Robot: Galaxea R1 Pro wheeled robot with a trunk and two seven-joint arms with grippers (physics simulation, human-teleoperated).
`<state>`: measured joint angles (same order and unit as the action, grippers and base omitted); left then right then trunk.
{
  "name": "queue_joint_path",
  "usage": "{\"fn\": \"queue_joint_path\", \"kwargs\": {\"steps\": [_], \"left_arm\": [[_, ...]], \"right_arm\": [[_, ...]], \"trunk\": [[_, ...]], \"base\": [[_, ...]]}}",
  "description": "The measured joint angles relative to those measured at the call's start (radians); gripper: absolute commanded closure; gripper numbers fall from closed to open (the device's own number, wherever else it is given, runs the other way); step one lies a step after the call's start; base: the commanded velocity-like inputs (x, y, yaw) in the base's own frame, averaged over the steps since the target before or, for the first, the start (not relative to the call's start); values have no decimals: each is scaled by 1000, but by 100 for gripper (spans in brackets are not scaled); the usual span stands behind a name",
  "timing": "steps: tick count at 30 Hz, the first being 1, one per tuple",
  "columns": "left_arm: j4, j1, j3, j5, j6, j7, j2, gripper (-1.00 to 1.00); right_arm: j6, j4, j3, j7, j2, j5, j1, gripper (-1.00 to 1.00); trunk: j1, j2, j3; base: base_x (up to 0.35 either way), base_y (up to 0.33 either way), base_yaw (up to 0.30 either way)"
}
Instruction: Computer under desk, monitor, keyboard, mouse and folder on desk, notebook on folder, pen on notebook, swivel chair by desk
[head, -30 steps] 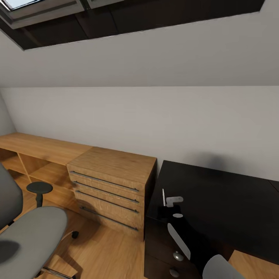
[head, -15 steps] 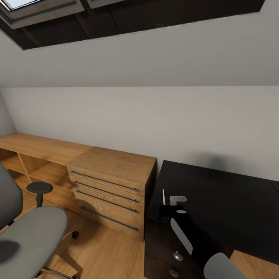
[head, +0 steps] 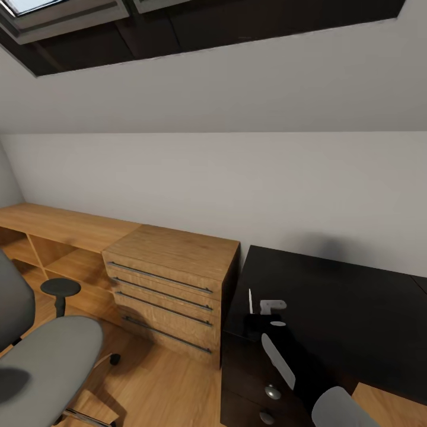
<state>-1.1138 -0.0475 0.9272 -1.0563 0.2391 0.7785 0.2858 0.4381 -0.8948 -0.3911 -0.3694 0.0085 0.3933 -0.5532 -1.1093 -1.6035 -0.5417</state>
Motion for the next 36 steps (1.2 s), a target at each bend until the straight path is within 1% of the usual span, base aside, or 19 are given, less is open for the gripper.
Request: {"fn": "queue_joint_path", "kwargs": {"steps": [3,5,8,11,17,36], "left_arm": [[0,0,0,0,0,0,0,-100],[0,0,0,0,0,0,0,-100],[0,0,0,0,0,0,0,-100],[0,0,0,0,0,0,0,-100],[0,0,0,0,0,0,0,-100],[0,0,0,0,0,1,0,-100]], "right_arm": [[5,-1,0,9,0,-6,0,100],[32,-10,0,43,0,-6,0,100],[69,-22,0,90,-1,-27,0,100],[81,-27,1,113,-1,-28,0,100],[85,-30,0,125,0,-20,0,100],[85,-31,1,122,0,-16,0,100]], "trunk": [[0,0,0],[0,0,0],[0,0,0],[0,0,0],[0,0,0],[0,0,0]], "base": [[0,0,0],[0,0,0],[0,0,0],[0,0,0],[0,0,0],[0,0,0]]}}
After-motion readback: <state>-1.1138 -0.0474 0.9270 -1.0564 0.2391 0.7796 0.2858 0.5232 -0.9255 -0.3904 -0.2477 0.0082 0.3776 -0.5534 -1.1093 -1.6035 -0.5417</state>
